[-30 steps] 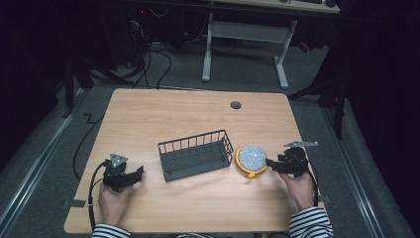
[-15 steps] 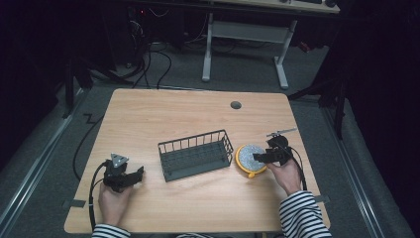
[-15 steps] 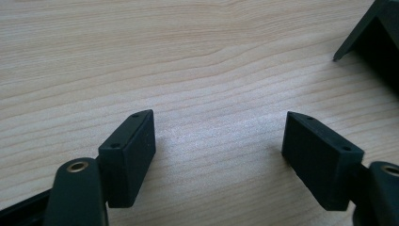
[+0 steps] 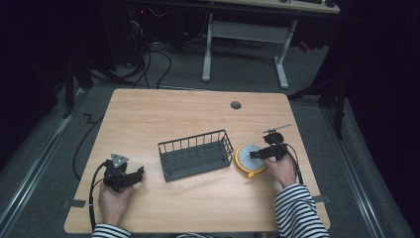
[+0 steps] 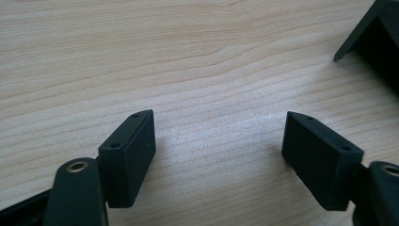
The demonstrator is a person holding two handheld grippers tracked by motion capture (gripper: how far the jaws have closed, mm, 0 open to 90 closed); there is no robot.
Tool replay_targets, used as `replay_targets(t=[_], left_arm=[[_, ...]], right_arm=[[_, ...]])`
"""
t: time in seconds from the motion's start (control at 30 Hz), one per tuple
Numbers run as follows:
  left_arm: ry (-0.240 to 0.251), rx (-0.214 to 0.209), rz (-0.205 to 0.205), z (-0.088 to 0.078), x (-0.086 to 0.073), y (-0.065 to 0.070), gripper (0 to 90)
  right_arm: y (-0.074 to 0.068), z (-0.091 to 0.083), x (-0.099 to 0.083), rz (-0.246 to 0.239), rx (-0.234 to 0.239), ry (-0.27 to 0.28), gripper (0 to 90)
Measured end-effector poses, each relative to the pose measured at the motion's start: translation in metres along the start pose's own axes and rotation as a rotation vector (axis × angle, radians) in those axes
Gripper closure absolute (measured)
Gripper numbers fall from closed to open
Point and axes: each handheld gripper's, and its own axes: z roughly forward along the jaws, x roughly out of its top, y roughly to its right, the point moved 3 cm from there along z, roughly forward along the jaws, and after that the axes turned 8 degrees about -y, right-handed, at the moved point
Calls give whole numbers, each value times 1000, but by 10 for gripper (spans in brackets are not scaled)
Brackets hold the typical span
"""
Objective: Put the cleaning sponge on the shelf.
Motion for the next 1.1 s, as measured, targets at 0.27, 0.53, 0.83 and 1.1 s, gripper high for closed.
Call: replay_targets(t=[0.27,0.53,0.83,1.1], left_arm=[[1,0,-1,0,0,0,271],[0,3,-1,1,1,0,268],[1,2,-2,1,1,0,269],[-1,9,2,1,1,1,266]], right_arm=[[0,4,0,-21,-10,-27,373],[0,2,-1,-70,-15,-28,654],[-3,1,-2,-122,-34,-21,816],[-4,-7,0,-142,-13,23,851]])
